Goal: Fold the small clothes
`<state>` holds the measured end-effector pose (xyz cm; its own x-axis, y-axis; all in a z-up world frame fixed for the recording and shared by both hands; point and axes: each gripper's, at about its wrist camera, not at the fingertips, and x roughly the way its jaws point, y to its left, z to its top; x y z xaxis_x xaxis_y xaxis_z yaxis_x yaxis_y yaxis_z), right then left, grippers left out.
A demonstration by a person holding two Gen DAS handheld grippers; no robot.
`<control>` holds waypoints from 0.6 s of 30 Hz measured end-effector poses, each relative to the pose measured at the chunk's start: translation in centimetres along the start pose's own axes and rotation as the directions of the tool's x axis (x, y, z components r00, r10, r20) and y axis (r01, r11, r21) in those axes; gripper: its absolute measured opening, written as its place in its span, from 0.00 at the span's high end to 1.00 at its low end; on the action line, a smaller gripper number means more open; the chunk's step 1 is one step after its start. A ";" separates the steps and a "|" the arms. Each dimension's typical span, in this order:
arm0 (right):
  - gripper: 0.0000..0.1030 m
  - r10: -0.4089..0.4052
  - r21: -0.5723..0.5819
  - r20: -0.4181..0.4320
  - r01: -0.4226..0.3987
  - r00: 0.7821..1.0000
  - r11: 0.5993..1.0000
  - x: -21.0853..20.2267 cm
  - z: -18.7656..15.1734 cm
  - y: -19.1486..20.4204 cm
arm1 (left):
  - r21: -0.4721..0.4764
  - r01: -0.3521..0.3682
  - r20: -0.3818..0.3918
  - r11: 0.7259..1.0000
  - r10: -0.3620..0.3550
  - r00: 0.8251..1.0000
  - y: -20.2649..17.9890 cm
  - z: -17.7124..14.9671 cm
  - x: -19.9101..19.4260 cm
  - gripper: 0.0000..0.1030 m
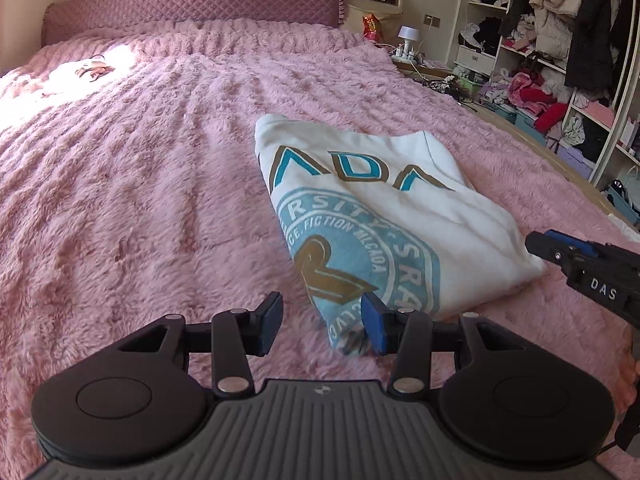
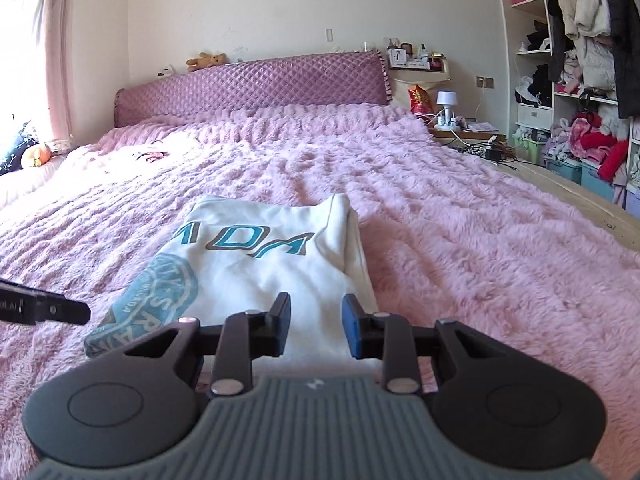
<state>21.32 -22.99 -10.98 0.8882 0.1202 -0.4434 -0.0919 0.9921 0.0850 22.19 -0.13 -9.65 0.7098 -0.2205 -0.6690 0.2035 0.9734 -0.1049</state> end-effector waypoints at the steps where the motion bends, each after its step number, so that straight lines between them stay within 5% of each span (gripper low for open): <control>1: 0.76 0.002 -0.018 -0.014 -0.003 1.000 1.000 0.2 0.0 0.4 | 0.014 -0.009 0.001 1.000 0.009 1.000 -0.3 -0.4 0.1 0.49; 5: 0.76 -0.012 -0.068 -0.026 0.010 1.000 0.998 0.6 -0.1 1.5 | 0.074 -0.046 0.010 0.996 0.045 0.999 -1.0 -1.4 1.2 0.49; 12: 0.76 -0.027 -0.091 -0.041 0.023 0.999 0.996 1.2 -0.3 2.2 | 0.035 -0.003 0.017 0.999 0.002 1.000 -0.6 -2.1 1.9 0.49; 18: 0.76 -0.041 -0.094 -0.070 0.034 0.997 0.995 2.1 -0.5 2.2 | 0.030 0.038 -0.001 0.999 -0.038 0.999 -0.8 -2.5 3.1 0.69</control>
<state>22.76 -20.50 -12.12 0.8578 0.0815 -0.5075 -0.1029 0.9946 -0.0142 22.56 -1.48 -13.45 0.7008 -0.2574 -0.6653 0.2504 0.9620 -0.1085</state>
